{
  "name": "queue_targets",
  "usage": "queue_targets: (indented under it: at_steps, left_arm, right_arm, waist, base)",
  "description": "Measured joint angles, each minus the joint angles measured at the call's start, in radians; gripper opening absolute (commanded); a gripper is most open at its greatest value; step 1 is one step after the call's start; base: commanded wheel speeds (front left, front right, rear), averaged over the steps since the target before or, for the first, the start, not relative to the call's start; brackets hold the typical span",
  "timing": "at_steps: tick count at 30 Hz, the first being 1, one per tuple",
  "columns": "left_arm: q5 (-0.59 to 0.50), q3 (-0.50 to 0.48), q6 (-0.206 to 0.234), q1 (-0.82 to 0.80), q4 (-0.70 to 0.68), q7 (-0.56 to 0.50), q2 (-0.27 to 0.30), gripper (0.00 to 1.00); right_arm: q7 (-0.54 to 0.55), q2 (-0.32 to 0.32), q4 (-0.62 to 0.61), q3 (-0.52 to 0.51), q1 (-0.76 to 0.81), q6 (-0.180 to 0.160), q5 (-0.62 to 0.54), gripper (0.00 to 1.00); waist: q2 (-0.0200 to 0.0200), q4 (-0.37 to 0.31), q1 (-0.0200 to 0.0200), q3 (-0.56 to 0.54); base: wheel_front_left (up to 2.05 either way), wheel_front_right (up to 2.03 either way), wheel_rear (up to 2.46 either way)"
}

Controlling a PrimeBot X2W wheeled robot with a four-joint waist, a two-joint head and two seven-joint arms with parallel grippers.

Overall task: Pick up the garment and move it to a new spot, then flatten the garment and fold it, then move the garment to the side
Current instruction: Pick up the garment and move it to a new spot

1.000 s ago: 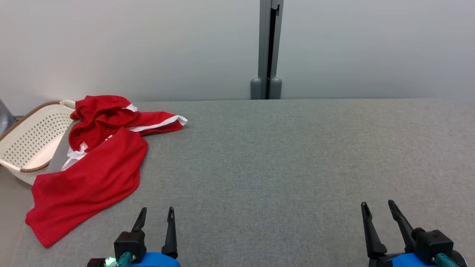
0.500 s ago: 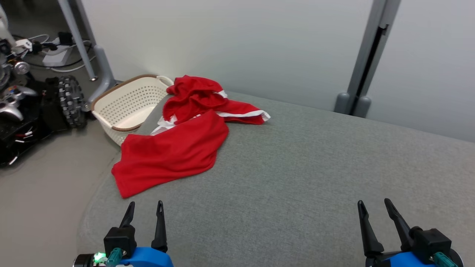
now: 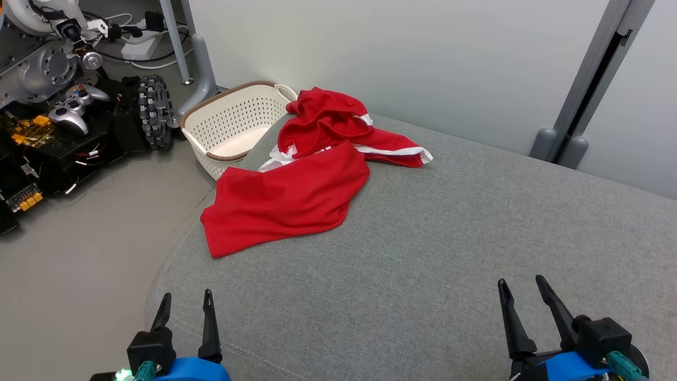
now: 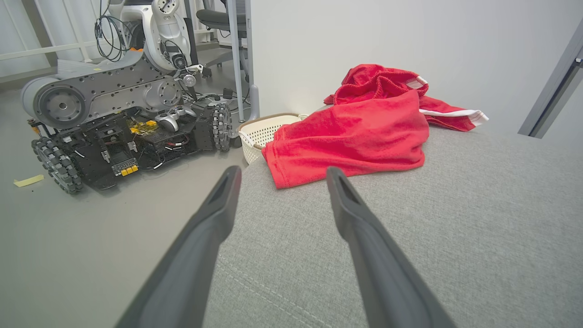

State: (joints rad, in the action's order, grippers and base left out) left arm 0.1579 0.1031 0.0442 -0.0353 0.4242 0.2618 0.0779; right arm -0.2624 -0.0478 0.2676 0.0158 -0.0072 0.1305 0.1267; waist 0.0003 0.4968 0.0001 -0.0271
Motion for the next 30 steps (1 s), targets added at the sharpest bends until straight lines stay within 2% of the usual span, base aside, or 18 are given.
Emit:
queue_targets:
  at_steps: [3, 6, 13, 17, 23, 27, 30]
  left_arm:
    - [0.003, -0.009, -0.005, 0.001, 0.0, 0.0, 0.001, 1.0]
    - [0.006, -0.024, -0.017, -0.016, 0.0, 0.0, 0.03, 1.0]
    - [-0.026, -0.053, -0.048, -0.241, -0.01, -0.017, 0.172, 1.0]
    - [-0.067, -0.026, -0.094, -0.411, 0.009, -0.092, 0.261, 1.0]
    - [-0.069, 0.051, -0.16, -0.61, 0.12, -0.28, 0.335, 1.0]
    - [-0.013, 0.132, -0.169, -0.707, 0.211, -0.385, 0.361, 1.0]
    - [0.081, 0.236, -0.174, -0.737, 0.261, -0.465, 0.356, 1.0]
  right_arm:
    - [0.0, 0.0, -0.002, -0.015, 0.001, 0.0, 0.0, 1.0]
    - [0.0, 0.0, -0.012, -0.03, 0.001, 0.0, -0.01, 1.0]
    - [0.0, 0.0, -0.034, -0.05, -0.031, 0.0, -0.063, 1.0]
    - [0.0, 0.0, -0.049, -0.049, -0.07, 0.0, -0.104, 1.0]
    - [0.0, 0.001, -0.065, -0.047, -0.111, 0.0, -0.155, 1.0]
    - [0.0, -0.001, -0.09, -0.075, -0.127, 0.0, -0.194, 1.0]
    - [0.003, 0.0, -0.108, -0.1, -0.128, 0.0, -0.216, 1.0]
  waist:
    - [0.0, -0.002, -0.0001, 0.003]
    - [0.0, -0.019, -0.0001, 0.021]
    - [-0.0001, -0.094, 0.0001, 0.126]
    - [0.0, -0.149, 0.0001, 0.207]
    - [0.0001, -0.233, 0.0002, 0.318]
    - [0.0002, -0.278, 0.0002, 0.381]
    - [0.0002, -0.294, 0.0002, 0.417]
  base:
    - [0.0, 0.0, 0.0]
    - [0.0, 0.0, 0.0]
    - [0.0, 0.0, 0.0]
    - [0.0, 0.0, 0.0]
    - [0.0, 0.0, 0.0]
    - [0.0, 0.0, 0.0]
    - [0.0, 0.0, 0.0]
